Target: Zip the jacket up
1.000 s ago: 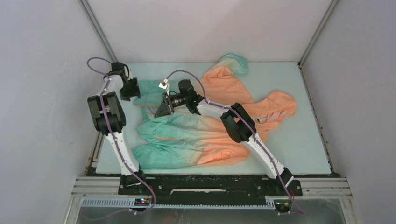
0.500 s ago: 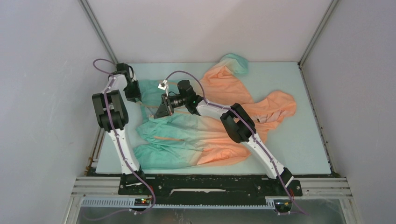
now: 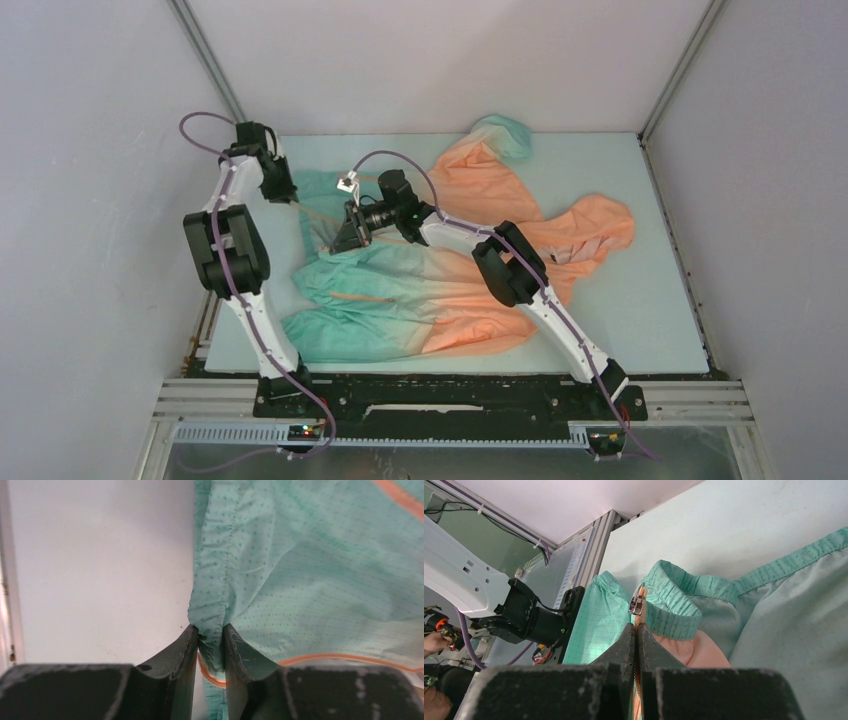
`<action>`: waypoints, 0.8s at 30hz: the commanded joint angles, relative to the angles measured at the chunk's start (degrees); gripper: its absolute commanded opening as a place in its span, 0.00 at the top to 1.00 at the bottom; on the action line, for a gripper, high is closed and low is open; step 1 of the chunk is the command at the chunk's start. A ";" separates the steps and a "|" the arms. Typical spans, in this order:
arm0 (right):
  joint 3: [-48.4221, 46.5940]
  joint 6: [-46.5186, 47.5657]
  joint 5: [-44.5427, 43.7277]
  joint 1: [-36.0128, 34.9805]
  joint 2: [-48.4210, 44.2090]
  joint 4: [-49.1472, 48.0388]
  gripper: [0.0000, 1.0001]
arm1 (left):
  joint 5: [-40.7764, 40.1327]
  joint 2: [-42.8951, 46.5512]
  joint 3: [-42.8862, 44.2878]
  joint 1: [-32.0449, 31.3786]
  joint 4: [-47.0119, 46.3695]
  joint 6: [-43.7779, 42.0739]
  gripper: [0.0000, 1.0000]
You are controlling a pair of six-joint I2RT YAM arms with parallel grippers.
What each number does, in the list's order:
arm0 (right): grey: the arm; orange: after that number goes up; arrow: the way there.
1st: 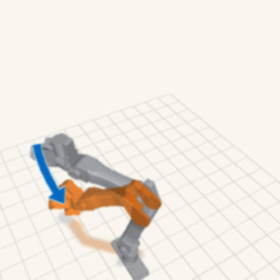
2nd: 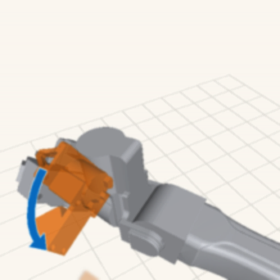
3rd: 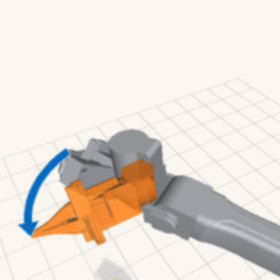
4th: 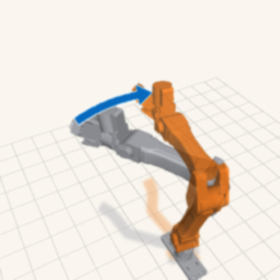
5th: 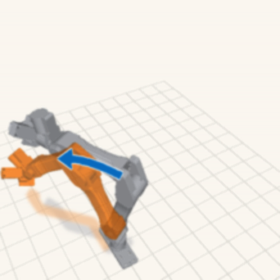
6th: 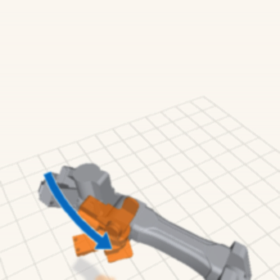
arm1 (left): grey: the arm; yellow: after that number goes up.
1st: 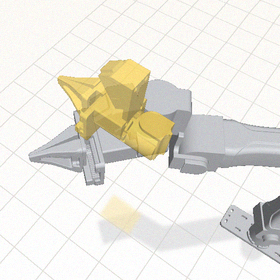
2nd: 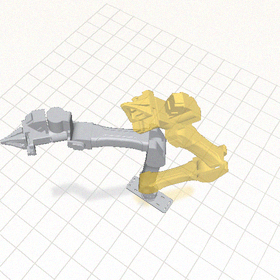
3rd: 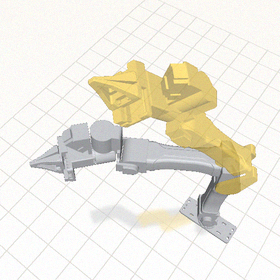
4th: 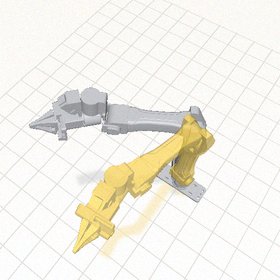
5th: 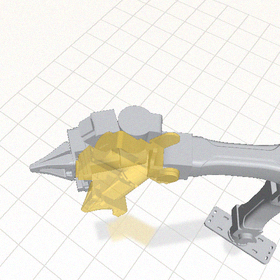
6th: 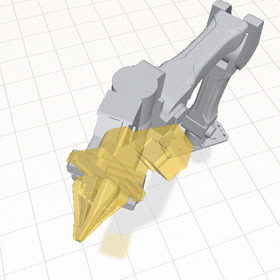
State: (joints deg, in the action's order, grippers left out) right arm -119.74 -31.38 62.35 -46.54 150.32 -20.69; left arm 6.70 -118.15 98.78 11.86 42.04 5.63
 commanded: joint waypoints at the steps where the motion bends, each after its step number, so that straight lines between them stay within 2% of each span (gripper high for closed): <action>1: -2.42 1.13 1.20 -0.33 -2.04 -0.14 1.00 | -0.15 4.00 -2.24 -0.11 0.08 2.25 0.80; 2: -2.45 1.21 1.24 -0.34 -2.09 -0.02 1.00 | -0.64 4.48 -3.53 -0.46 -0.33 2.88 0.86; 4: -2.43 1.74 1.05 -0.36 -2.20 0.47 1.00 | -4.76 6.00 -6.62 -2.06 -1.14 4.25 0.90; 7: -2.42 2.50 0.86 -0.34 -2.30 1.46 1.00 | -12.07 8.15 -10.36 -4.47 -1.92 5.84 0.67; 9: -2.34 2.54 0.87 -0.39 -2.32 1.61 1.00 | -11.94 9.11 -12.33 -4.52 -3.22 7.04 0.51; 11: -2.38 2.46 0.95 -0.44 -2.40 1.45 1.00 | -12.88 8.38 -11.12 -4.44 -2.75 6.38 0.42; 13: -2.34 2.55 1.02 -0.44 -2.38 1.48 1.00 | -13.98 7.06 -8.09 -4.32 -0.79 4.83 0.40; 19: -1.95 2.69 1.42 -0.61 -2.65 1.44 1.00 | -13.53 3.38 0.30 -2.36 3.64 0.16 0.50; 24: -2.05 2.73 1.51 -0.72 -2.67 1.18 1.00 | -15.99 3.08 4.05 -2.33 6.62 -5.22 0.36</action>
State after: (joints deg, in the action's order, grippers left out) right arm -119.74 -29.47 62.81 -46.74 150.32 -18.41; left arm -6.59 -114.91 98.52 9.30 45.23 5.78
